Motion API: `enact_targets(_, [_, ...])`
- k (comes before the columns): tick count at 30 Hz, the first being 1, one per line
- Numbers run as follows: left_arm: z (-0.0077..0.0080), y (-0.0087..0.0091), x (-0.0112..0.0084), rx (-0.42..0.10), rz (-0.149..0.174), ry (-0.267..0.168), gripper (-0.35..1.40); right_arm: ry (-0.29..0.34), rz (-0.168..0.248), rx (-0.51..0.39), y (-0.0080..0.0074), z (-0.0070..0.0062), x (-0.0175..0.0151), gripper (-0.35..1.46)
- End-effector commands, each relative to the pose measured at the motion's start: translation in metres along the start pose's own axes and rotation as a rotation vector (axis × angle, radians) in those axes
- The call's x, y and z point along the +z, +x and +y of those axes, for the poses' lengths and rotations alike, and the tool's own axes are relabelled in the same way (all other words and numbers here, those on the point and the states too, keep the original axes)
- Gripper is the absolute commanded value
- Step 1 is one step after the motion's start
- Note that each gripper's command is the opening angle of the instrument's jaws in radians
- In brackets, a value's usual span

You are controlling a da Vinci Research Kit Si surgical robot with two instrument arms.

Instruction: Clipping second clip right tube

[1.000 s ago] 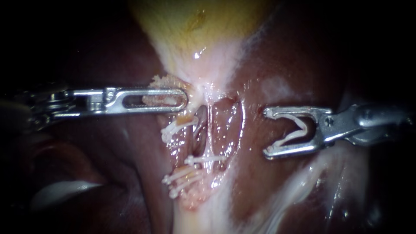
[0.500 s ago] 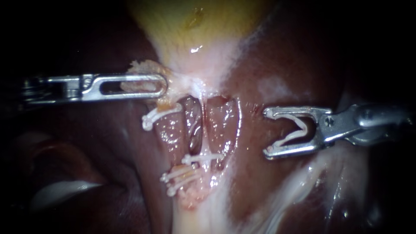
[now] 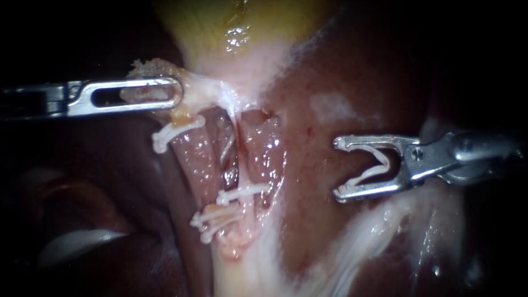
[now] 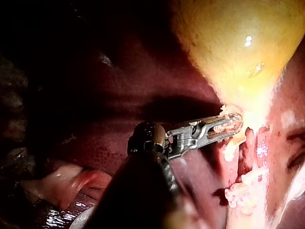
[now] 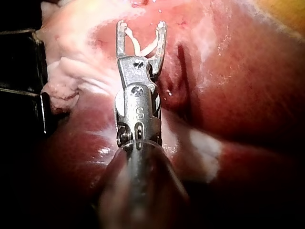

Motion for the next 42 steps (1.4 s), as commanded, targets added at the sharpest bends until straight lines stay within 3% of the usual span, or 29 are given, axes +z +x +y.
enact_targets(1, [0.0,0.0,0.0,0.0,0.0,-0.002,-0.32,0.0,0.001,0.0,0.0,0.0,0.0001,0.5])
enact_targets(8, [-0.0004,0.0003,0.0,0.0,-0.002,0.001,-0.32,-0.001,0.001,0.002,0.0002,0.0001,0.0008,0.5])
enact_targets(17, [-0.0013,0.0007,0.0002,0.0,0.0,0.005,-0.3,0.013,0.017,0.164,0.0005,0.0007,0.0035,0.5])
enact_targets(25, [-0.002,0.0012,0.0005,0.001,0.004,0.013,-0.28,0.017,0.025,0.247,-0.0003,0.0012,0.007,0.5])
enact_targets(42, [-0.0031,0.0018,0.001,0.002,0.01,0.023,-0.28,0.03,0.034,0.299,-0.0014,0.0026,0.0128,0.5])
